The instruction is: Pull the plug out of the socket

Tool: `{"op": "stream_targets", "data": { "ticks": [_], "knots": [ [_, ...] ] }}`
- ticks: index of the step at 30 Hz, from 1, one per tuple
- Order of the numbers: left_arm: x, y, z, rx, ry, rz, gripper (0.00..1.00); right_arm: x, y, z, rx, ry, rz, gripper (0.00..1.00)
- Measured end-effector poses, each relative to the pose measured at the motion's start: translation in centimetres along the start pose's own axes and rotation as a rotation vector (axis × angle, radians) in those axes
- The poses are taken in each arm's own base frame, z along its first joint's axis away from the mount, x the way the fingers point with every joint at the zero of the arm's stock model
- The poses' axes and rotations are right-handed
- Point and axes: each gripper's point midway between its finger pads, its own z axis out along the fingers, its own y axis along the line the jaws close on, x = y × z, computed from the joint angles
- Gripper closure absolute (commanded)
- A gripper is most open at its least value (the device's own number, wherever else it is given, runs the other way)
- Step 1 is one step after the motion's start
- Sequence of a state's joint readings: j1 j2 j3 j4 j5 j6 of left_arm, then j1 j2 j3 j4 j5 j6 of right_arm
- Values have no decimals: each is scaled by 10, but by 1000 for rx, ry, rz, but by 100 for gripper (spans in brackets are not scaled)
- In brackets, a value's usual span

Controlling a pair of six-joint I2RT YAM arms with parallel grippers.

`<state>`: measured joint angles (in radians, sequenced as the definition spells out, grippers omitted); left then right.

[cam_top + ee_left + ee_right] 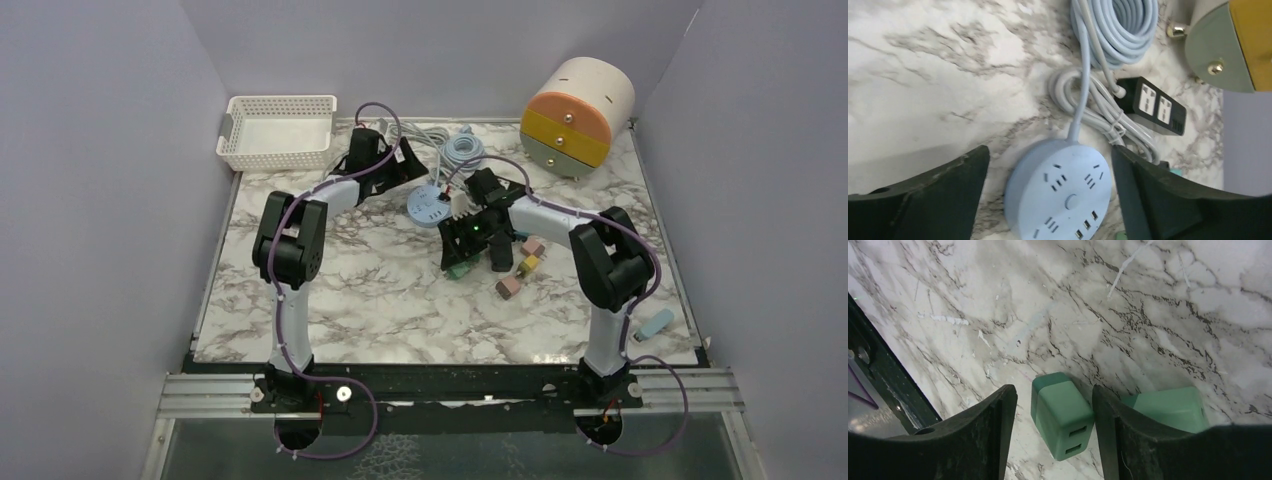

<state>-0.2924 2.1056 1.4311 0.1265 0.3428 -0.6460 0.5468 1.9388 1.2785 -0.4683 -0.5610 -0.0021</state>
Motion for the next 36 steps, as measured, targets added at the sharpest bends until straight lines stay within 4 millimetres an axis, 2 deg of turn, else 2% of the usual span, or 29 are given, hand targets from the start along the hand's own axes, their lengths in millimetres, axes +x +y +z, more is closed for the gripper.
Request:
{"op": "stream_targets", "data": {
  "ticks": [2,4,8,12,14,16,18,20,22,25,26,28,31,33,36],
  "knots": [
    [-13,7,-4,-18,-26,2,1,-3,0,-1,0,-7,-12,21],
    [-24,15,-12,-44,-42,-1,1,-12,1,-3,2,-29,-26,16],
    [-53,15,-43,-84,-93,17,1,-35,4,-13,20,-102,-67,14],
    [-96,-7,-104,-121,-211,89,1,-65,12,-27,31,-209,-109,14],
    [-118,-20,-150,-145,-293,139,1,-77,15,-31,28,-250,-119,14],
    [-128,-25,-185,-174,-347,177,1,-82,16,-31,25,-271,-120,14],
    [-129,-14,-213,-222,-381,198,1,-84,17,-31,17,-283,-117,14],
    [-119,16,-229,-298,-371,188,1,-86,19,-30,2,-295,-115,14],
    [-96,64,-233,-397,-312,147,1,-83,20,-27,-13,-296,-106,14],
    [-50,130,-223,-532,-163,78,2,-75,22,-23,-33,-285,-96,14],
    [-40,140,-218,-551,-122,69,3,-73,23,-21,-39,-280,-93,14],
    [-21,158,-208,-582,-46,65,5,-68,25,-20,-50,-272,-87,14],
    [-14,168,-201,-607,8,87,7,-66,29,-19,-67,-269,-88,14],
    [-24,170,-197,-615,8,112,10,-67,33,-21,-77,-277,-93,14],
    [-50,170,-190,-622,-25,154,14,-70,35,-23,-83,-289,-102,14]
  ]
}}
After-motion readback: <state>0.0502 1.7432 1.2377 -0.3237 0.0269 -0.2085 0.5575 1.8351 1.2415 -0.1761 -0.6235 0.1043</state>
